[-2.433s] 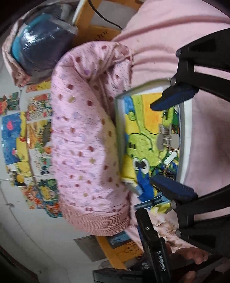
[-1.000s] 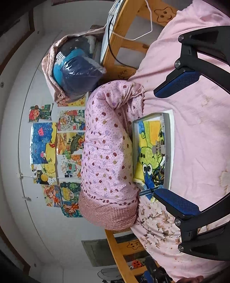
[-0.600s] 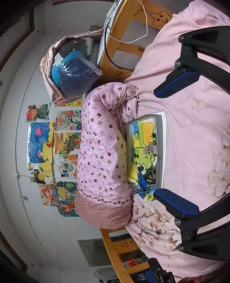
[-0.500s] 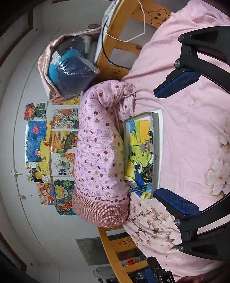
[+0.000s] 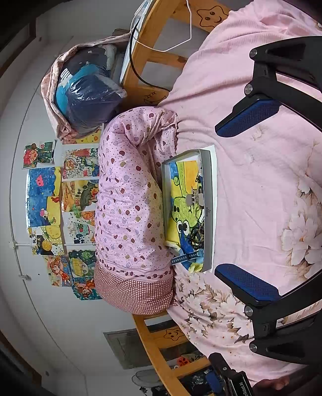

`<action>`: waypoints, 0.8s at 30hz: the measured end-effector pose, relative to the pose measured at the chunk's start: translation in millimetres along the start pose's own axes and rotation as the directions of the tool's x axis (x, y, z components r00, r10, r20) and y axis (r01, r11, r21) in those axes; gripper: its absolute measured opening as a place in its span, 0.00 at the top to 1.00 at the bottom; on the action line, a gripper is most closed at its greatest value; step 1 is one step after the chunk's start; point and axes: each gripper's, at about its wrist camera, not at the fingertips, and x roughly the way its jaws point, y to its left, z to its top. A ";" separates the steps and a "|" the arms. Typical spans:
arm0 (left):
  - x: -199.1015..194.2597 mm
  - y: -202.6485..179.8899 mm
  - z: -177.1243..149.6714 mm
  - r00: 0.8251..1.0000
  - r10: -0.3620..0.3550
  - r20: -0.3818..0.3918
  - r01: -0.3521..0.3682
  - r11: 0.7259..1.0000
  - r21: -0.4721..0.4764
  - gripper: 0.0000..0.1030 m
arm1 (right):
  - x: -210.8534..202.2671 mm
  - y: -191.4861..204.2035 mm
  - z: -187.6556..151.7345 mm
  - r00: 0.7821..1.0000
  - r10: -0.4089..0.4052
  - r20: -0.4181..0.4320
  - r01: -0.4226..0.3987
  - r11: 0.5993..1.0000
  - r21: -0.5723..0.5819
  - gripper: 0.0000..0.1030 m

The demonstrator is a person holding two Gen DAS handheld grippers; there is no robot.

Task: Organize jewelry

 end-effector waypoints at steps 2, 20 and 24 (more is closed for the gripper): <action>-0.4 0.5 -0.3 1.000 -0.002 0.001 0.002 1.000 -0.003 0.02 | -0.4 -0.1 0.2 1.000 0.000 0.000 0.000 1.000 0.000 0.00; -0.6 -0.8 1.3 1.000 -0.002 0.005 0.002 1.000 0.001 0.02 | -0.8 -0.9 0.5 1.000 0.001 0.000 -0.001 1.000 0.000 0.00; -0.5 -1.1 2.2 1.000 -0.003 0.006 0.003 1.000 0.003 0.02 | -0.2 -1.5 0.2 1.000 0.003 -0.001 -0.003 1.000 0.000 0.00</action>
